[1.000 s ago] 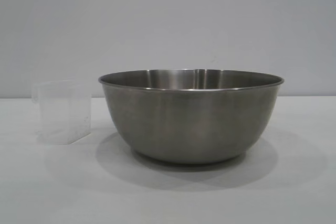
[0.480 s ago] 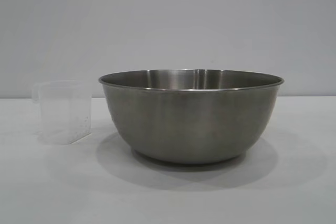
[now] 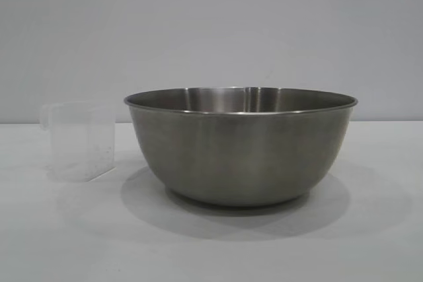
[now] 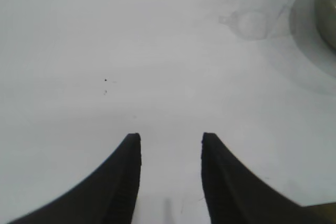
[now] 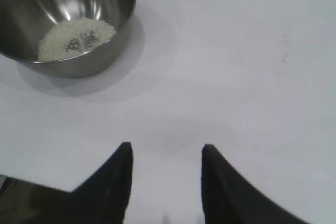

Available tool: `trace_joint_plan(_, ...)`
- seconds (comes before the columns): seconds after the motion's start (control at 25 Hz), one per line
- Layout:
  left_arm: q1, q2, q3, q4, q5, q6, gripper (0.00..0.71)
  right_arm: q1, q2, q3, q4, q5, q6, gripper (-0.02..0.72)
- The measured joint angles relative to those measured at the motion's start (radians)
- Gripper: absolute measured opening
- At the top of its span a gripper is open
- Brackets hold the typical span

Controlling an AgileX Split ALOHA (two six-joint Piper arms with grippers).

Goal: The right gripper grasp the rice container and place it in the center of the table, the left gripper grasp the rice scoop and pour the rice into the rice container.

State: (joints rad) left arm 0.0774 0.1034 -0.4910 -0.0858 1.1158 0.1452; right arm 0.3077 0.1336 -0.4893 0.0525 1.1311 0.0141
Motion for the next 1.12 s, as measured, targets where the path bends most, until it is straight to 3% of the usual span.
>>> trace_joint_plan(1.12,0.000,0.000,0.000,0.000,0.000,0.000,0.221,0.000,0.000,0.000,0.000,0.000,0.000,0.300)
